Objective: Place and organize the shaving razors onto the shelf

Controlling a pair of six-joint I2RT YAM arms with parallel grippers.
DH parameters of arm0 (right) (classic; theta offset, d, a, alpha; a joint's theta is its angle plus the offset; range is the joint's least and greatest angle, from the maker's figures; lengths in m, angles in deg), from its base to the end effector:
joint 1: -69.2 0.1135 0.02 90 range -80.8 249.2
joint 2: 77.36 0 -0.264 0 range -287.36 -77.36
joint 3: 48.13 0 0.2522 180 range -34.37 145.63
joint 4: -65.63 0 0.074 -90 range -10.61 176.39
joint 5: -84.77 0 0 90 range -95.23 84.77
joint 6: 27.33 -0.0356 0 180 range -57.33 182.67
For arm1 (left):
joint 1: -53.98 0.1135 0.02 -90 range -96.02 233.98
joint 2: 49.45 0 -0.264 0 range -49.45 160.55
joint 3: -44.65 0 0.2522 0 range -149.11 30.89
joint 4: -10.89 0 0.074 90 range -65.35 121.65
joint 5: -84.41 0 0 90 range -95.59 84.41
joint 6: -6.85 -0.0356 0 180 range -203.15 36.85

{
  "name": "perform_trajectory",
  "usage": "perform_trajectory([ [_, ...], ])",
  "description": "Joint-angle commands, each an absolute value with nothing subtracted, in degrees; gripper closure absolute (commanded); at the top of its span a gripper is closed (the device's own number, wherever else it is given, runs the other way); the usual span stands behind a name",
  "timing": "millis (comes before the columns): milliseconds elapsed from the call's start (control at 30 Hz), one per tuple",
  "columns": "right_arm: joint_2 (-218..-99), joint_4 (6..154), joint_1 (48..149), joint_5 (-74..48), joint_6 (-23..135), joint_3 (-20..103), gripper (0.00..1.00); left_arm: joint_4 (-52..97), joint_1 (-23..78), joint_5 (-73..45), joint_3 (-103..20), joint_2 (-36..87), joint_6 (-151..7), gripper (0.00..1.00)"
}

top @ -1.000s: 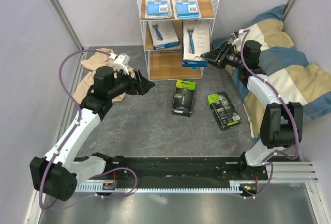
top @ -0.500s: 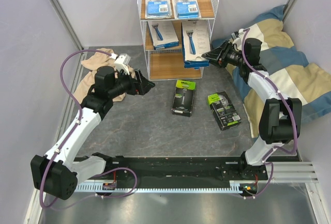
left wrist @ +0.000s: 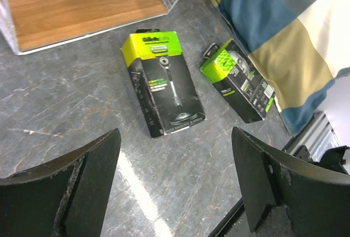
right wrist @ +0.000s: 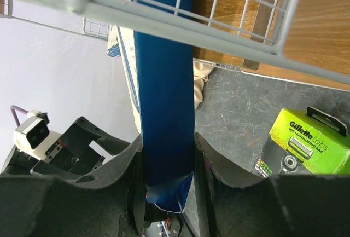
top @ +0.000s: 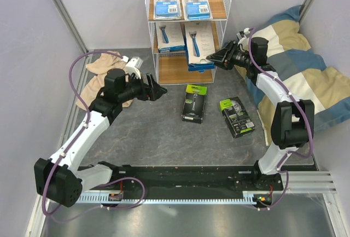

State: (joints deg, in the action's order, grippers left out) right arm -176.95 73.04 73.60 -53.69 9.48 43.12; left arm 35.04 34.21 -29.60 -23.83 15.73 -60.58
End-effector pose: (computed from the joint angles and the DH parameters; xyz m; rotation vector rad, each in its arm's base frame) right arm 0.4042 0.0578 0.3107 0.1959 2.0047 1.4471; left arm 0.2403 -0.1017 0.3297 0.2425 1.9927 -0.8882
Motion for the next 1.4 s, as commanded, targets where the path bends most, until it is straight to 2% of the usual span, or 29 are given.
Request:
perform_trajectory([
  [0,-177.55,71.31,74.21,-53.13,9.14,46.57,0.70,33.26,31.75,-28.27,-28.87,17.60,-62.05,0.12],
  [100,-177.73,71.22,74.38,-52.78,8.97,46.75,0.69,33.26,29.81,-27.12,-30.72,19.53,-62.32,0.13],
  [200,-177.91,70.35,74.30,-52.51,8.00,46.93,0.69,33.17,27.62,-26.24,-33.00,22.07,-62.84,0.21],
  [300,-178.26,68.06,74.38,-52.51,5.63,46.93,0.68,33.00,25.77,-25.89,-35.64,25.24,-63.37,0.37],
  [433,-179.05,65.25,74.47,-52.42,2.56,47.28,0.66,32.38,23.31,-25.71,-38.98,29.10,-64.16,0.72],
  [500,-179.49,64.37,74.56,-52.51,1.50,47.54,0.65,31.94,22.60,-25.63,-40.82,30.60,-64.17,0.82],
  [533,-179.84,63.76,74.56,-52.60,1.23,47.63,0.64,31.25,21.90,-25.28,-42.22,31.83,-64.17,0.91],
  [600,-180.10,63.57,74.56,-52.69,0.62,48.07,0.61,30.19,21.02,-24.84,-43.29,33.33,-64.08,0.98],
  [867,-180.81,62.25,74.56,-52.95,-0.88,48.60,0.46,25.79,12.85,-16.67,-51.02,42.90,-67.15,0.98],
  [1033,-180.89,61.99,74.56,-52.86,-1.32,48.95,0.41,24.82,8.90,-11.05,-56.20,48.27,-69.35,0.98],
  [1367,-180.81,61.46,74.56,-53.30,-1.49,47.54,0.34,23.15,7.48,4.42,-63.68,56.18,-67.77,0.98],
])
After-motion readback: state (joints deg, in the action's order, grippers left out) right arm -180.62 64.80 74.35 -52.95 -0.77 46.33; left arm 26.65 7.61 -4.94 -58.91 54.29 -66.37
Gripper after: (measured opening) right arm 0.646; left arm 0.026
